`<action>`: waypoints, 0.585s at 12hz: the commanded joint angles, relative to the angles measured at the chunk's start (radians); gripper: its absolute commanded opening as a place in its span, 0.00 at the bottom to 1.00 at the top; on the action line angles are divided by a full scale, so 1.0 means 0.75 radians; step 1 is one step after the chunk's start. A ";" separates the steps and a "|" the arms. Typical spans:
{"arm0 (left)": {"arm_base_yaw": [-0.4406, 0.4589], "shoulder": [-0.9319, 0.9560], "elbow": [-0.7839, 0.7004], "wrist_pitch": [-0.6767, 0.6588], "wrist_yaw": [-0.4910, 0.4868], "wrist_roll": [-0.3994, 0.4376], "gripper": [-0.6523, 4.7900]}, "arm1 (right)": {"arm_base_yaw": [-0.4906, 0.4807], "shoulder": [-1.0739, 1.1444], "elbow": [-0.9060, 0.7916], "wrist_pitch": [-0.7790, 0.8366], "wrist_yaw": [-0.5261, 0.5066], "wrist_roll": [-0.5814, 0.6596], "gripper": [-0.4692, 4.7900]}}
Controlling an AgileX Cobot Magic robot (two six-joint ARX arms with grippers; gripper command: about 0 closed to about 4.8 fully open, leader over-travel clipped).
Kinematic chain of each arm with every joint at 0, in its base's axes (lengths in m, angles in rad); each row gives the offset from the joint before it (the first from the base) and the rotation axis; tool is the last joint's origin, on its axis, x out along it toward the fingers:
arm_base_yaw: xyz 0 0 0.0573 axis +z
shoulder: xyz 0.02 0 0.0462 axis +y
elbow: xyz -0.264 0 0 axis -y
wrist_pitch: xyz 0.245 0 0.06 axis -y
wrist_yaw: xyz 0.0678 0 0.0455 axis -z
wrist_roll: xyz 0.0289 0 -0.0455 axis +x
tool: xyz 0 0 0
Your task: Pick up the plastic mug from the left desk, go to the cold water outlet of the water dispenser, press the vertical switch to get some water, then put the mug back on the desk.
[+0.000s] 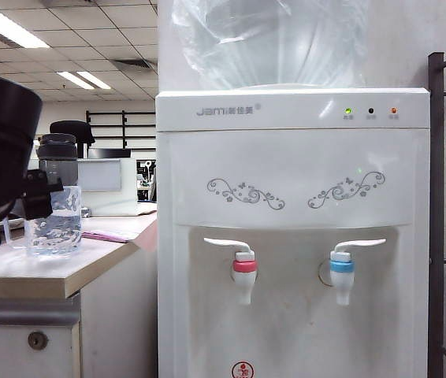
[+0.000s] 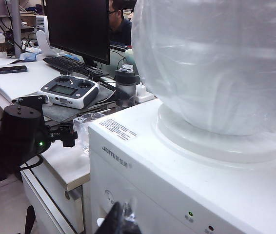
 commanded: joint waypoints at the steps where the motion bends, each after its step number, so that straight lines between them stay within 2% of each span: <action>1: -0.103 -0.175 -0.096 0.017 -0.083 0.007 0.51 | 0.001 -0.002 0.004 0.014 -0.004 0.000 0.09; 2: -0.130 -0.205 -0.104 0.017 -0.132 0.006 0.36 | 0.001 -0.002 0.004 0.014 -0.004 0.000 0.09; 3: -0.193 -0.273 -0.119 0.020 -0.232 0.006 0.11 | 0.001 -0.002 0.004 0.014 -0.004 0.001 0.09; 4: -0.268 -0.328 -0.120 0.054 -0.301 0.007 0.11 | 0.001 -0.002 0.004 0.014 -0.004 0.000 0.09; 5: -0.293 -0.341 -0.120 0.108 -0.296 0.007 0.11 | 0.001 -0.002 0.004 0.014 -0.004 0.000 0.09; 6: -0.355 -0.342 -0.120 0.331 -0.204 0.247 0.13 | 0.001 -0.002 0.004 0.014 -0.004 0.000 0.09; 7: -0.367 -0.342 -0.120 0.367 -0.181 0.289 0.13 | 0.001 -0.002 0.004 0.014 -0.004 0.000 0.09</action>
